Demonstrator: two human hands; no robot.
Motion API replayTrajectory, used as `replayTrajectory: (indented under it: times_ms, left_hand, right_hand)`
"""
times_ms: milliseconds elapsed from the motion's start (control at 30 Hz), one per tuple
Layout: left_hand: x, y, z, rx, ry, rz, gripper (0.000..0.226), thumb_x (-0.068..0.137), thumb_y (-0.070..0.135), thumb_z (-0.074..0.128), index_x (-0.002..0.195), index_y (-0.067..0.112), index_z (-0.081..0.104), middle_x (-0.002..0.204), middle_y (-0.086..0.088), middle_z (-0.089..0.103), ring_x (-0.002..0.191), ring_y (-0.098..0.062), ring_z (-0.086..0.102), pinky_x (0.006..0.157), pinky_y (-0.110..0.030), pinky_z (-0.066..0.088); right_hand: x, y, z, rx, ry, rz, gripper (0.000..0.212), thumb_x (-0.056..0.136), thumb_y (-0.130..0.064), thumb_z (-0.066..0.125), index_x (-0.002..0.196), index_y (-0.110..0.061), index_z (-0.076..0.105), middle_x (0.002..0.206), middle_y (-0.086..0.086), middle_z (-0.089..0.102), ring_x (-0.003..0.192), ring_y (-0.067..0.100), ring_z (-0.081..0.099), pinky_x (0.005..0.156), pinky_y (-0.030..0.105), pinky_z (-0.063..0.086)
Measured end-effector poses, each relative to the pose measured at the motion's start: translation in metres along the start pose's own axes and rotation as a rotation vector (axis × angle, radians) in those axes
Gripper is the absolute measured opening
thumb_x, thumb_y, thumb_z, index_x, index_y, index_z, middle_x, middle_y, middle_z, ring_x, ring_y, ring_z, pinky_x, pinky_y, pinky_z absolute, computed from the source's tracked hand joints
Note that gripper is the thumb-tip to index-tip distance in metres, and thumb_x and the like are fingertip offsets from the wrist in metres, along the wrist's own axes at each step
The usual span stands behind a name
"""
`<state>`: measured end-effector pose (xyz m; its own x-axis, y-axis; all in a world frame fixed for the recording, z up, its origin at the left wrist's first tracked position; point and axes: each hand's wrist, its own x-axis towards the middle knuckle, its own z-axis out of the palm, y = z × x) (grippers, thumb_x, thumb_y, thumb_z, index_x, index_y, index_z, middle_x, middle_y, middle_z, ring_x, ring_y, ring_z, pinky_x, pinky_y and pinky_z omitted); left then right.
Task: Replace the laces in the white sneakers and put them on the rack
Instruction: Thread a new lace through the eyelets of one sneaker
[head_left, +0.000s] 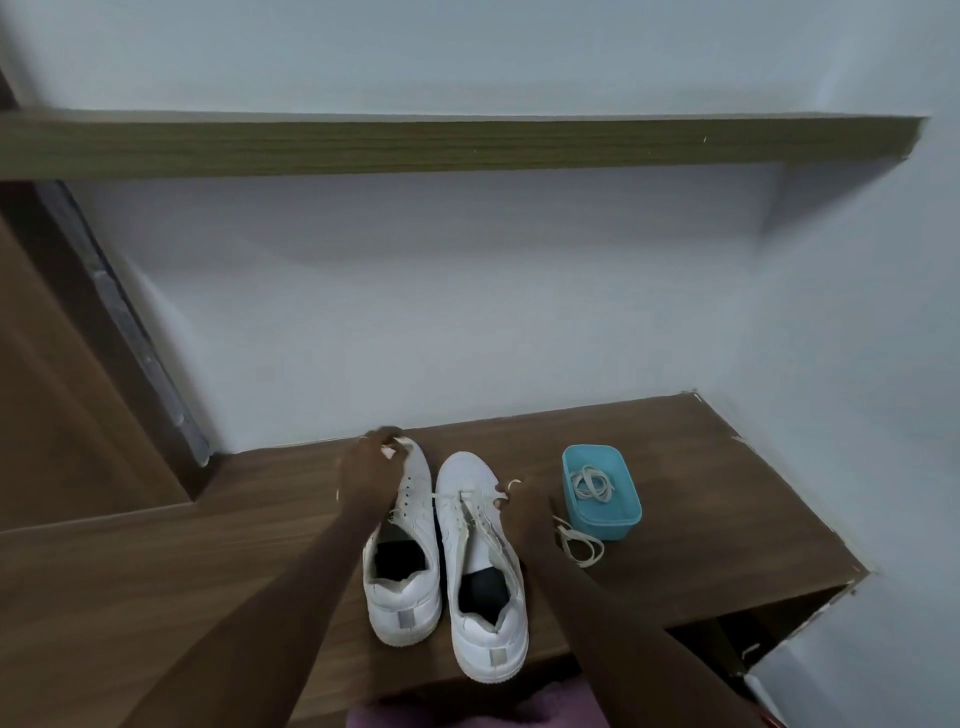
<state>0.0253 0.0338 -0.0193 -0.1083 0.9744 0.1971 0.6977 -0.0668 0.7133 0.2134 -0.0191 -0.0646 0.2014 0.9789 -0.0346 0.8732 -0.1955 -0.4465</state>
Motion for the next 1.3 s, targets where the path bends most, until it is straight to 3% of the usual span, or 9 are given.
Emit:
replayTrajectory:
  times_ms: [167,300,433,700,933,1100,1167,1233,1300]
  left_hand:
    - [-0.016,0.03,0.037,0.453,-0.363,0.246,0.019,0.089,0.032,0.056,0.1,0.038,0.071,0.123,0.015,0.055,0.123,-0.014,0.044,0.094,-0.037,0.033]
    - [-0.023,0.046,0.055,0.558,-0.506,0.242,0.027,0.091,0.032,0.052,0.115,0.041,0.064,0.131,0.014,0.047,0.128,-0.017,0.031,0.096,-0.038,0.027]
    - [-0.026,0.046,0.068,0.563,-0.544,0.226,0.029,0.093,0.042,0.051,0.121,0.041,0.059,0.133,0.016,0.05,0.13,-0.021,0.029,0.096,-0.039,0.027]
    - [-0.027,0.041,0.063,0.408,-0.388,0.032,0.013,0.09,0.035,0.059,0.097,0.033,0.07,0.114,0.011,0.061,0.123,-0.02,0.037,0.087,-0.039,0.026]
    - [-0.028,0.034,0.053,0.415,-0.406,0.013,0.032,0.089,0.044,0.057,0.12,0.034,0.059,0.136,0.003,0.043,0.127,-0.026,0.036,0.1,-0.043,0.028]
    - [-0.018,0.023,0.026,0.781,-0.379,0.099,0.035,0.095,0.045,0.042,0.127,0.035,0.055,0.139,0.002,0.04,0.13,-0.028,0.028,0.102,-0.043,0.028]
    - [-0.016,0.016,0.016,0.875,-0.401,0.132,0.034,0.094,0.046,0.044,0.121,0.034,0.061,0.135,0.005,0.043,0.127,-0.026,0.028,0.1,-0.04,0.027]
    - [-0.016,0.012,0.01,0.909,-0.401,0.176,0.031,0.094,0.042,0.047,0.119,0.033,0.063,0.133,0.007,0.044,0.125,-0.025,0.028,0.098,-0.038,0.027]
    - [-0.016,0.011,0.007,0.945,-0.397,0.238,0.028,0.094,0.038,0.048,0.118,0.033,0.063,0.133,0.008,0.044,0.125,-0.025,0.029,0.096,-0.037,0.028]
  right_hand:
    - [0.009,0.001,-0.001,-0.098,-0.063,0.058,0.024,0.094,-0.022,0.049,0.109,-0.016,0.068,0.116,0.004,0.063,0.114,0.024,0.055,0.095,0.035,0.042]
    - [0.021,0.002,-0.019,-0.086,-0.218,0.049,0.028,0.095,-0.026,0.045,0.11,-0.008,0.061,0.116,0.009,0.06,0.115,0.028,0.052,0.1,0.04,0.036]
    - [0.036,0.006,-0.04,0.176,-0.409,0.144,0.026,0.093,-0.019,0.052,0.07,-0.022,0.041,0.073,-0.004,0.049,0.065,0.008,0.045,0.073,0.025,0.045]
    - [0.044,0.013,-0.071,0.194,-0.355,0.149,0.032,0.083,0.002,0.05,0.054,-0.012,0.05,0.029,-0.006,0.048,0.045,0.011,0.049,0.048,0.02,0.04]
    - [0.045,0.035,-0.107,0.647,-0.157,0.427,0.029,0.09,-0.001,0.038,0.064,-0.002,0.049,0.06,0.008,0.054,0.018,0.006,0.03,0.034,0.014,0.027]
    - [0.048,0.049,-0.119,0.811,-0.111,0.529,0.025,0.088,-0.006,0.042,0.065,-0.008,0.048,0.046,0.001,0.054,0.02,0.003,0.021,0.039,0.018,0.021]
    - [0.045,0.045,-0.117,0.614,-0.119,0.467,0.028,0.093,-0.005,0.041,0.068,-0.006,0.052,0.054,0.007,0.055,0.027,0.003,0.041,0.042,0.02,0.034]
    - [0.042,0.04,-0.109,0.238,-0.02,0.333,0.023,0.095,-0.006,0.041,0.092,0.0,0.063,0.09,0.015,0.064,0.076,0.013,0.069,0.071,0.03,0.051]
    - [0.032,0.033,-0.097,-0.03,0.077,0.208,0.026,0.093,-0.01,0.043,0.109,-0.007,0.063,0.113,0.01,0.063,0.109,0.026,0.061,0.089,0.035,0.048]
